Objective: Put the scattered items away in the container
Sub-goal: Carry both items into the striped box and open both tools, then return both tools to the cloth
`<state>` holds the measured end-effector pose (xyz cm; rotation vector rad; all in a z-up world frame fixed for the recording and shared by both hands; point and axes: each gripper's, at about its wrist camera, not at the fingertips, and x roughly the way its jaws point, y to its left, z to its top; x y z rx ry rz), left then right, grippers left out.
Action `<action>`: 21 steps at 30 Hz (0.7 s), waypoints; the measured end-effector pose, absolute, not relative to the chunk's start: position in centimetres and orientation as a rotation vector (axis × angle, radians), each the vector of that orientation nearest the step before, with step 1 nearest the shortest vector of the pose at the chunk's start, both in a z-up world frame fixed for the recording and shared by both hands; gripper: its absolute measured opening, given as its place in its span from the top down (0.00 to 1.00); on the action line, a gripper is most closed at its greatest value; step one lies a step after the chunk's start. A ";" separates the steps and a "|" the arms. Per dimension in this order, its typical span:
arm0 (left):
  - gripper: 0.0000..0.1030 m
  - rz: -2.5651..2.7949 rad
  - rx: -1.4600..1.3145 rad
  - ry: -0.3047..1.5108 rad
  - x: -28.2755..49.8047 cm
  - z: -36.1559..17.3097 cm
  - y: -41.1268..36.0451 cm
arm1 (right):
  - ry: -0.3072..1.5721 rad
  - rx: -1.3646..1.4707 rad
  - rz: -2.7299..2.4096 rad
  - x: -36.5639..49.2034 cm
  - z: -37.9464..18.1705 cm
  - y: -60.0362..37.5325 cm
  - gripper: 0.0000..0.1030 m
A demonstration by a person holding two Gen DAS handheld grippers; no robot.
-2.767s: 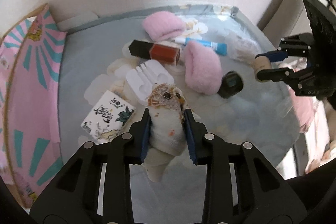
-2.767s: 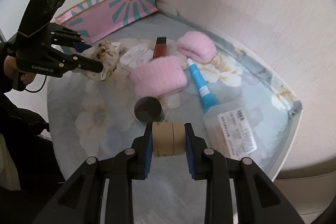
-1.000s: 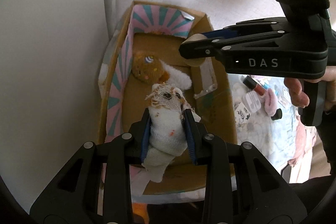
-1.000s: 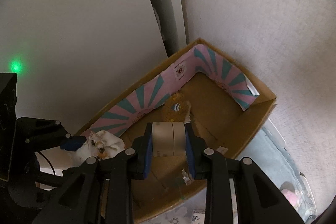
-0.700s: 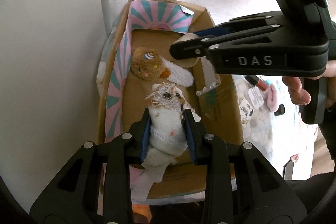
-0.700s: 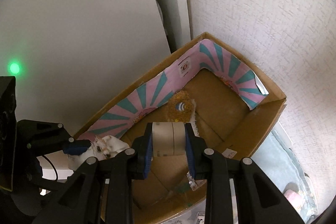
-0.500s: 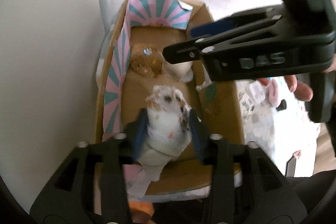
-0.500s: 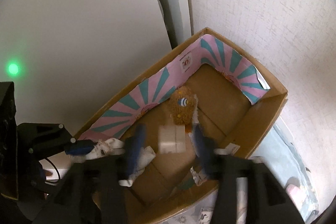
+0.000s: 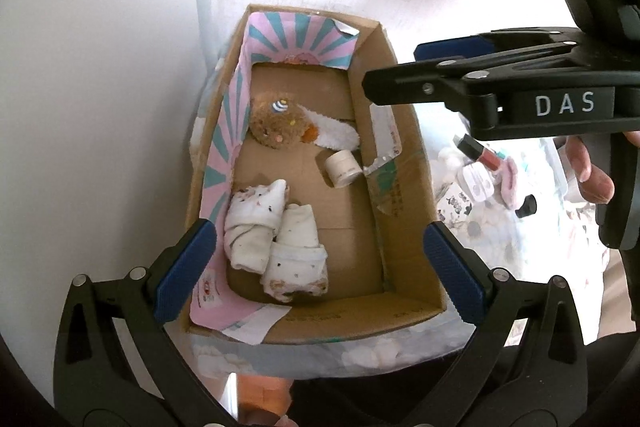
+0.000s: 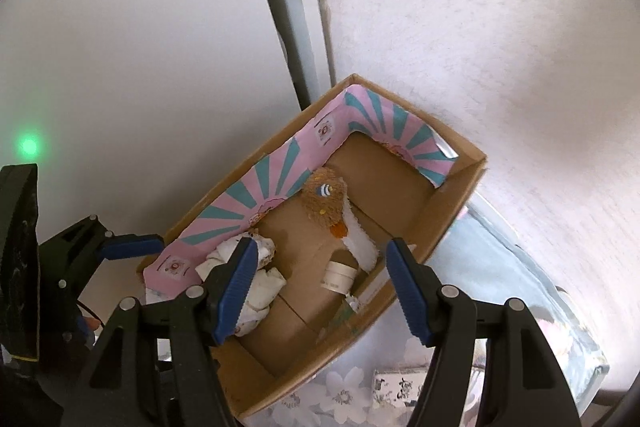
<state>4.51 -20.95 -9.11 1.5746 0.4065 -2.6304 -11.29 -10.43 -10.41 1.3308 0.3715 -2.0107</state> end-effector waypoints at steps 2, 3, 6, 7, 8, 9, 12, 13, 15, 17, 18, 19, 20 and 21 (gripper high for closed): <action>0.00 -2.632 1.576 0.406 4.6 -8.9 -20.7 | 0.392 1.314 -2.034 -10.9 -9.9 -10.0 0.40; 0.00 -2.634 1.569 0.409 4.7 -8.8 -20.7 | 0.406 1.297 -2.048 -10.5 -9.6 -9.8 0.40; 0.00 -2.640 1.537 0.421 4.8 -8.0 -20.6 | 0.417 1.263 -2.069 -9.8 -8.7 -9.0 0.40; 0.00 -2.642 1.522 0.417 4.8 -7.6 -20.5 | 0.414 1.260 -2.074 -9.7 -8.5 -8.8 0.40; 0.00 -2.643 1.508 0.410 4.8 -7.3 -20.4 | 0.410 1.256 -2.080 -9.6 -8.3 -8.5 0.40; 0.00 -2.646 1.499 0.403 4.8 -7.0 -20.3 | 0.405 1.248 -2.090 -9.5 -7.9 -8.2 0.40; 0.00 -2.658 1.471 0.382 4.8 -6.0 -19.8 | 0.405 1.227 -2.131 -9.1 -7.1 -7.1 0.40; 0.00 -2.661 1.466 0.376 4.7 -5.6 -19.6 | 0.403 1.225 -2.139 -9.0 -6.9 -6.8 0.40; 0.00 -2.672 1.453 0.366 4.6 -4.9 -19.0 | 0.390 1.222 -2.168 -8.9 -6.5 -5.9 0.40; 0.00 -2.687 1.436 0.349 4.6 -4.1 -18.4 | 0.357 1.212 -2.200 -8.7 -5.9 -4.7 0.40; 0.00 -2.696 1.426 0.338 4.6 -3.7 -18.0 | 0.325 1.201 -2.219 -8.6 -5.5 -3.7 0.40; 0.00 -2.704 1.420 0.327 4.6 -3.3 -17.6 | 0.294 1.184 -2.238 -8.5 -5.0 -3.0 0.40; 0.00 -2.715 1.411 0.313 4.4 -2.9 -17.1 | 0.259 1.155 -2.256 -8.2 -4.6 -2.2 0.40; 0.00 -2.724 1.405 0.301 4.4 -2.5 -16.7 | 0.232 1.130 -2.270 -7.9 -4.1 -1.5 0.40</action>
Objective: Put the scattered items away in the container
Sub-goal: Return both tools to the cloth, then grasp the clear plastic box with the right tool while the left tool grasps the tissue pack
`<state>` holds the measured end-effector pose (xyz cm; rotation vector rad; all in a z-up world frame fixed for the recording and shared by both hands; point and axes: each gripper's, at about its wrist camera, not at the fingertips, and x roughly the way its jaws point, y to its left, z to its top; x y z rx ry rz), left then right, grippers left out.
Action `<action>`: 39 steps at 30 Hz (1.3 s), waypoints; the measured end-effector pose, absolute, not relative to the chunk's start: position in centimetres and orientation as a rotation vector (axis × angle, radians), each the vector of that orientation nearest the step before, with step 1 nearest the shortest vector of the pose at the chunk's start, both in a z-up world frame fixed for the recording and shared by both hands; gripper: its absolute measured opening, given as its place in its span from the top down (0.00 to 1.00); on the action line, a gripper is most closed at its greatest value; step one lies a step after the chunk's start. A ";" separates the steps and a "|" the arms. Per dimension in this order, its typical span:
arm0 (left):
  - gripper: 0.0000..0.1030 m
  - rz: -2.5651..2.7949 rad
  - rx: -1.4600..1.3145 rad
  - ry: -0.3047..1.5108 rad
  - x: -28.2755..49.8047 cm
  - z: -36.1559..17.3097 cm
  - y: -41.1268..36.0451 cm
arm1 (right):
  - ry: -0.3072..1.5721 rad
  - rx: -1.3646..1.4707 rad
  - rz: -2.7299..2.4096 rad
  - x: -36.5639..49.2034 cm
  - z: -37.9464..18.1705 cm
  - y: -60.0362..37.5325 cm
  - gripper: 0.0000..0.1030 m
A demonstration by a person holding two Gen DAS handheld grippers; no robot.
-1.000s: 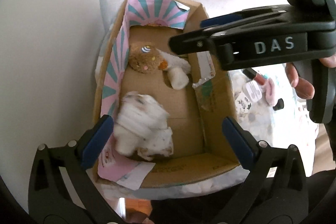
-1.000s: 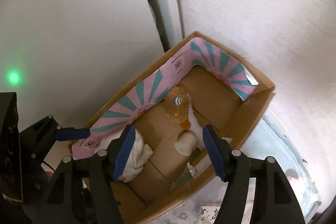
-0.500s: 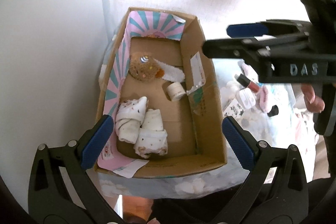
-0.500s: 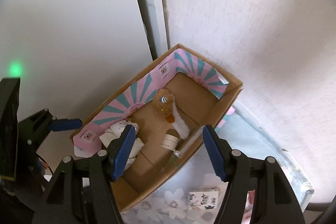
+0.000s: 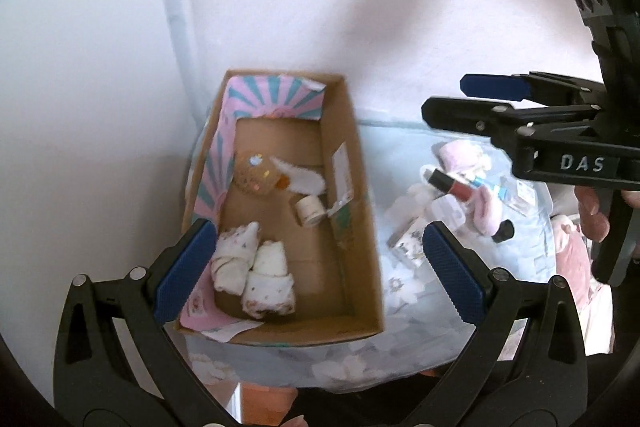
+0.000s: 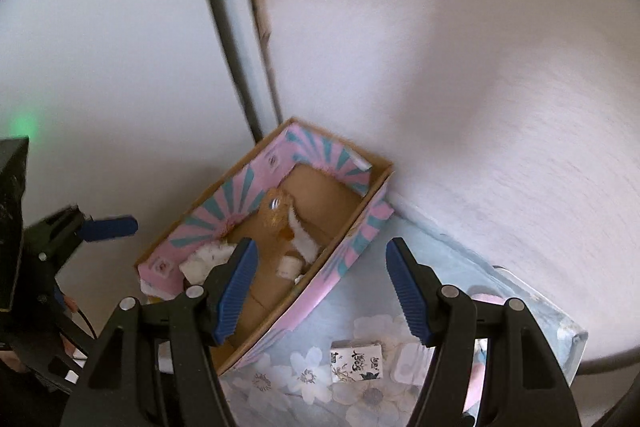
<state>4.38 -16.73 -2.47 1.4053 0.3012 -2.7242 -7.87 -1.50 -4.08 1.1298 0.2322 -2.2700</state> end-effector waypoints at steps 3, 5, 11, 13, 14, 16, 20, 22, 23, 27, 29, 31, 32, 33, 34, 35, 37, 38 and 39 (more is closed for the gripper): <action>0.00 -2.749 1.388 0.254 3.9 -1.4 -15.3 | 0.212 1.102 -2.335 -6.9 -2.6 1.0 0.40; 0.00 -2.770 1.377 0.229 3.6 -0.7 -14.3 | 0.220 1.105 -2.368 -6.2 -1.6 3.1 0.40; 0.00 -2.830 1.352 0.173 2.1 0.9 -10.8 | 0.181 1.078 -2.523 -4.2 0.9 10.6 0.40; 0.00 -2.839 1.375 0.163 1.5 0.6 -9.6 | 0.166 1.081 -2.588 -3.5 1.0 13.6 0.40; 0.00 -2.842 1.397 0.159 1.1 0.2 -8.9 | 0.157 1.088 -2.619 -3.2 0.8 15.2 0.40; 0.00 -2.842 1.452 0.145 0.3 -0.6 -7.5 | 0.119 1.112 -2.669 -2.5 0.1 18.5 0.40; 0.00 -2.846 1.523 0.097 -0.6 -2.6 -4.5 | -0.004 1.184 -2.721 -1.1 -1.8 24.6 0.40; 0.00 -2.853 1.550 0.052 -0.9 -3.9 -3.0 | -0.054 1.212 -2.745 -0.2 -3.0 26.9 0.40; 0.00 -2.854 1.568 0.020 -1.1 -4.8 -2.2 | -0.081 1.233 -2.757 0.4 -3.9 28.2 0.40; 0.00 -2.848 1.625 -0.106 -1.6 -8.5 -0.3 | -0.102 1.306 -2.789 2.5 -7.4 30.3 0.40; 0.00 -2.857 1.665 -0.168 -2.0 -10.4 0.5 | -0.128 1.347 -2.784 3.7 -9.9 30.6 0.40; 0.00 -2.881 1.711 -0.239 -2.5 -12.1 1.0 | -0.167 1.384 -2.769 4.6 -12.2 30.9 0.40; 0.00 -2.867 1.732 -0.293 -2.8 -13.1 1.2 | -0.177 1.405 -2.766 4.9 -13.6 30.8 0.40; 0.00 -2.856 1.748 -0.325 -3.0 -13.7 1.3 | -0.177 1.419 -2.765 5.1 -14.6 30.6 0.40; 0.00 -2.836 1.773 -0.351 -3.4 -14.5 1.4 | -0.168 1.441 -2.770 5.7 -16.0 30.4 0.40; 0.00 -2.815 1.798 -0.367 -3.7 -15.2 1.4 | -0.159 1.456 -2.778 6.2 -16.8 30.4 0.40; 0.00 -2.778 1.846 -0.391 -4.3 -16.4 1.4 | -0.143 1.481 -2.797 7.1 -18.1 30.6 0.40; 0.00 -2.754 1.881 -0.397 -4.5 -17.1 1.4 | -0.144 1.493 -2.806 7.6 -19.0 30.6 0.40; 0.00 -2.734 1.915 -0.403 -4.7 -17.7 1.5 | -0.146 1.498 -2.813 7.9 -19.6 30.7 0.40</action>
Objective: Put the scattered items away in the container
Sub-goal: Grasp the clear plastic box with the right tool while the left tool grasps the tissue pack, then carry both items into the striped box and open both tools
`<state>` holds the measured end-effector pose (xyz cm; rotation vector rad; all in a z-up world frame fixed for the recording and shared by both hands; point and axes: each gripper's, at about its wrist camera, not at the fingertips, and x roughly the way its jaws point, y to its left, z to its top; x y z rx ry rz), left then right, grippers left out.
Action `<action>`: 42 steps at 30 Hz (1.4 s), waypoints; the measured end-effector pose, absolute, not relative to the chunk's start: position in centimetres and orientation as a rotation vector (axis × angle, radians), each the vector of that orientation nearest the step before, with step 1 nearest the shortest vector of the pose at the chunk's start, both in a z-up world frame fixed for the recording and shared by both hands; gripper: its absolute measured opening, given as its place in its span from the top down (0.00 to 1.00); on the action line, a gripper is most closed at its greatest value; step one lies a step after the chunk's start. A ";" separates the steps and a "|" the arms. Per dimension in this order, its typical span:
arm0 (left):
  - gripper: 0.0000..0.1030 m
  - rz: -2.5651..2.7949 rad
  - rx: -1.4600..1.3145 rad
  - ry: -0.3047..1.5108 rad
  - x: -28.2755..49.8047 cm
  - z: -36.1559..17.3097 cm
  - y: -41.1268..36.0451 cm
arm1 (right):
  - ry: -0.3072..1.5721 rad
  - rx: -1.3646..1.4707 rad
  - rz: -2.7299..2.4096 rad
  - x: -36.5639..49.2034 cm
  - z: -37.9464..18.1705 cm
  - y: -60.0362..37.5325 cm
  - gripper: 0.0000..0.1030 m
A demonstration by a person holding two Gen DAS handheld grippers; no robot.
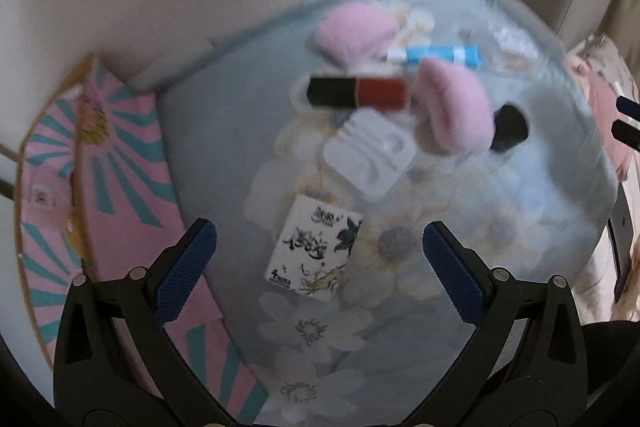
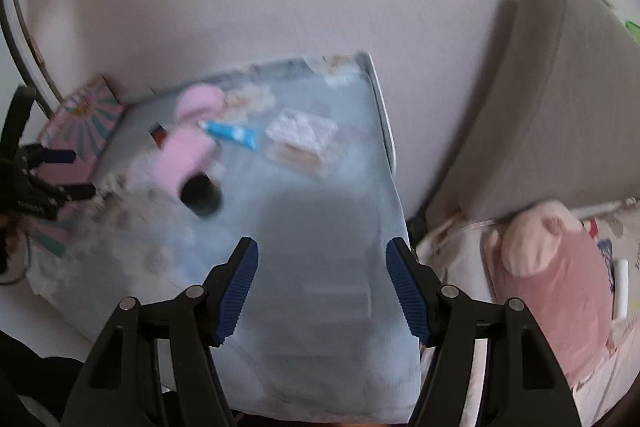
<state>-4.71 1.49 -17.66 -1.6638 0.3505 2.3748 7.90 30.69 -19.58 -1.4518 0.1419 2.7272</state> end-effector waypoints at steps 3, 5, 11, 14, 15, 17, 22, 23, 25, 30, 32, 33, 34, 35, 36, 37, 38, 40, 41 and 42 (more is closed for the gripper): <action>0.00 2.332 -1.707 0.367 -4.8 -19.2 1.7 | 0.160 -1.464 2.701 8.7 -21.1 31.1 0.40; 0.00 2.318 -1.728 0.380 -4.8 -19.9 1.7 | 0.163 -1.473 2.686 8.7 -21.7 31.2 0.40; 0.00 2.293 -1.758 0.340 -4.9 -20.9 1.1 | 0.108 -1.484 2.676 8.3 -23.4 30.7 0.40; 0.01 2.282 -1.768 0.310 -4.9 -21.3 0.8 | 0.077 -1.474 2.680 8.2 -23.7 30.7 0.40; 0.03 2.280 -1.769 0.300 -4.9 -21.4 0.7 | 0.069 -1.470 2.683 8.2 -23.7 30.7 0.40; 0.12 2.268 -1.777 0.279 -4.8 -21.6 0.5 | 0.050 -1.477 2.698 8.1 -23.8 30.7 0.40; 0.54 2.262 -1.797 0.231 -4.8 -21.6 -0.2 | -0.004 -1.496 2.722 7.9 -23.8 30.5 0.60; 0.54 2.257 -1.803 0.210 -4.8 -21.5 -0.4 | -0.005 -1.494 2.726 7.9 -23.7 30.4 0.60; 0.54 2.254 -1.805 0.199 -4.5 -21.5 -0.6 | -0.006 -1.484 2.731 7.9 -23.4 30.4 0.60; 0.54 2.269 -1.778 0.182 -3.5 -20.2 -0.8 | -0.020 -1.455 2.749 7.6 -22.0 30.2 0.60; 0.54 2.282 -1.782 0.163 -2.9 -19.3 -1.0 | -0.025 -1.448 2.759 7.3 -21.3 30.1 0.60; 0.54 2.292 -1.782 0.144 -2.8 -18.8 -1.3 | -0.027 -1.440 2.765 7.2 -20.9 30.0 0.60; 0.54 2.301 -1.776 0.124 -3.0 -18.0 -1.5 | -0.026 -1.427 2.775 7.1 -20.4 29.8 0.60; 0.54 2.314 -1.763 0.098 -3.0 -17.3 -1.7 | -0.027 -1.417 2.785 7.0 -19.9 29.7 0.60; 0.54 2.324 -1.753 0.082 -2.8 -16.7 -1.9 | -0.030 -1.409 2.792 6.9 -19.4 29.5 0.60; 0.54 2.339 -1.739 0.068 -2.8 -15.9 -2.1 | -0.037 -1.397 2.802 6.7 -18.9 29.3 0.60; 0.54 2.355 -1.722 0.055 -2.6 -15.1 -2.4 | -0.039 -1.388 2.815 6.4 -18.2 29.0 0.60; 0.54 2.387 -1.693 0.035 -2.8 -13.6 -2.6 | -0.041 -1.376 2.843 5.7 -16.9 28.4 0.60; 0.54 2.406 -1.677 0.022 -2.7 -12.7 -3.0 | -0.042 -1.373 2.856 5.4 -16.4 28.1 0.60; 0.54 2.422 -1.666 0.011 -3.2 -12.3 -2.8 | -0.047 -1.375 2.874 4.9 -15.6 27.6 0.60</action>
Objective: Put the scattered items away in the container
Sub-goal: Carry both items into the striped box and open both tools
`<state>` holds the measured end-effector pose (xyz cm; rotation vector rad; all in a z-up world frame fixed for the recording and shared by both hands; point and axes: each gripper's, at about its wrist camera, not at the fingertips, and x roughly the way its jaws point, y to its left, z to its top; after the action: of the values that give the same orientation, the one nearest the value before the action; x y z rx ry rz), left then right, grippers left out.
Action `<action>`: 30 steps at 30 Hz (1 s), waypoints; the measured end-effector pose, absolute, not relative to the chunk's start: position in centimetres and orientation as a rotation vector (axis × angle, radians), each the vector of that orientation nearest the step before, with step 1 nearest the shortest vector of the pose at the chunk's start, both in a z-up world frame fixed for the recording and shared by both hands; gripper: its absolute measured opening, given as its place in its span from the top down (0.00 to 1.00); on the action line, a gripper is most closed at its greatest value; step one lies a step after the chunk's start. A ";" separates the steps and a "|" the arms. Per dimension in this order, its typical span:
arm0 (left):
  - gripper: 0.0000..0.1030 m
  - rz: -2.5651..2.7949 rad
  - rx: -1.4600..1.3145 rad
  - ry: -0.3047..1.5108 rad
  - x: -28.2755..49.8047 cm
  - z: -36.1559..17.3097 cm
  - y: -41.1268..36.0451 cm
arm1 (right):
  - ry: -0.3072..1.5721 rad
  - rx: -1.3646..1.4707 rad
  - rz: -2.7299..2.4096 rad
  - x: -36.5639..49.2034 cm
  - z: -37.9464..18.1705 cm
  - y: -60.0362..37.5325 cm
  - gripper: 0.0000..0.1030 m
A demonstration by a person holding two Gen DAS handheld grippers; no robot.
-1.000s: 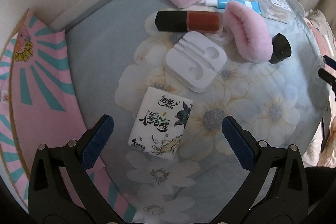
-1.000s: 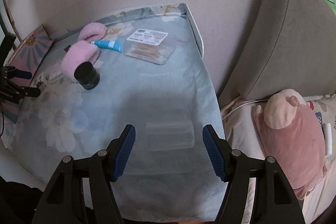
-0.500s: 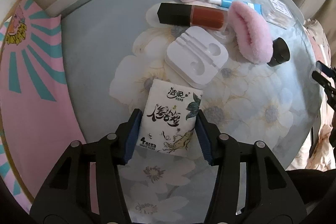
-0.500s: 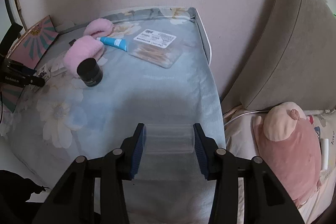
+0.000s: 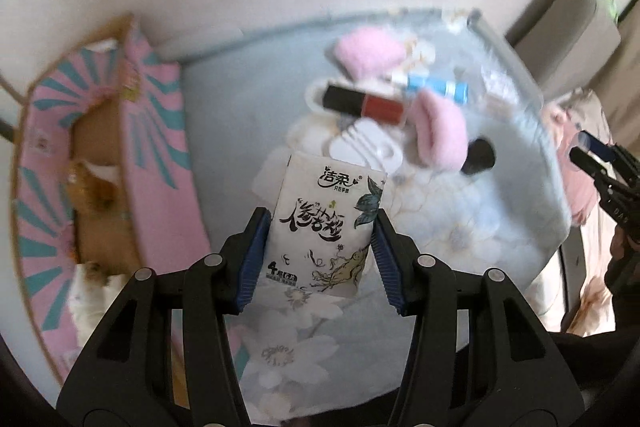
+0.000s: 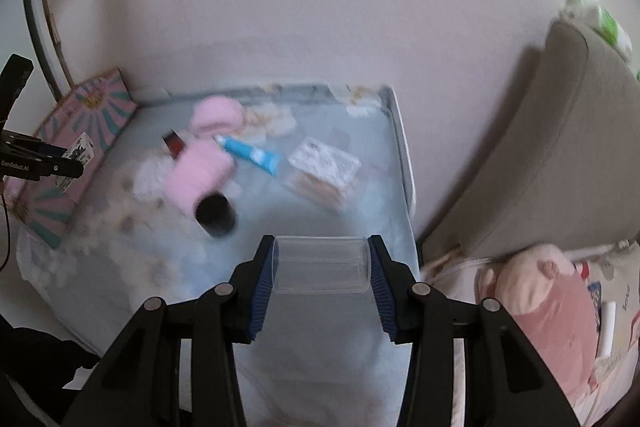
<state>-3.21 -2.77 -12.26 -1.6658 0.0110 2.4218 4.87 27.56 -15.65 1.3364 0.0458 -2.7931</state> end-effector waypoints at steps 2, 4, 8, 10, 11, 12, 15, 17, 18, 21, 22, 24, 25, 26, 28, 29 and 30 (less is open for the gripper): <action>0.54 2.462 -1.632 -0.025 -3.5 -10.5 -3.3 | 0.069 1.315 -2.774 4.0 -14.5 26.6 0.60; 0.54 2.501 -1.597 -0.048 -3.2 -9.0 -4.0 | 0.090 1.303 -2.739 2.9 -13.4 25.5 0.60; 0.54 2.577 -1.546 -0.089 -2.6 -6.1 -6.3 | 0.082 1.256 -2.670 0.3 -10.9 22.9 0.60; 0.54 2.616 -1.522 -0.120 -2.3 -4.9 -7.5 | 0.099 1.223 -2.617 -1.0 -9.5 21.1 0.60; 0.54 2.635 -1.510 -0.135 -2.2 -4.5 -7.9 | 0.115 1.212 -2.602 -1.4 -9.0 20.4 0.60; 0.54 2.656 -1.497 -0.154 -1.9 -3.8 -8.7 | 0.135 1.200 -2.585 -2.0 -8.5 19.6 0.60; 0.54 2.712 -1.468 -0.205 -0.9 -2.3 -11.1 | 0.200 1.168 -2.524 -3.9 -6.7 16.5 0.60; 0.54 2.750 -1.454 -0.234 -0.2 -1.5 -12.7 | 0.256 1.133 -2.483 -4.9 -5.4 14.0 0.60; 0.54 2.764 -1.451 -0.244 0.0 -1.3 -13.4 | 0.290 1.115 -2.457 -5.5 -4.8 12.5 0.60; 0.54 2.802 -1.463 -0.305 0.8 -1.4 -15.4 | 0.330 1.084 -2.394 -6.4 -3.8 9.2 0.60; 0.54 2.808 -1.474 -0.330 1.1 -1.7 -16.1 | 0.340 1.070 -2.358 -6.8 -3.3 7.4 0.60; 0.54 2.820 -1.501 -0.371 1.5 -2.6 -17.3 | 0.358 1.052 -2.311 -7.2 -2.9 4.7 0.60; 0.54 2.821 -1.518 -0.396 1.8 -3.1 -17.9 | 0.364 1.048 -2.297 -7.3 -2.9 3.8 0.60; 0.54 2.820 -1.533 -0.422 2.1 -3.5 -18.5 | 0.373 1.042 -2.271 -7.4 -2.8 2.2 0.60; 0.54 2.826 -1.559 -0.449 2.6 -4.3 -19.4 | 0.388 1.034 -2.224 -7.7 -3.0 -0.5 0.60; 0.54 2.833 -1.573 -0.458 2.7 -4.7 -19.8 | 0.390 1.033 -2.207 -7.9 -3.1 -1.5 0.60; 0.54 2.836 -1.580 -0.471 2.9 -5.0 -20.1 | 0.395 1.033 -2.184 -8.1 -3.4 -3.0 0.60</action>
<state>2.89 -20.12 -5.01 -1.5802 -0.4708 2.8357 -8.10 -2.96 -3.37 1.0325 0.3952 -2.1839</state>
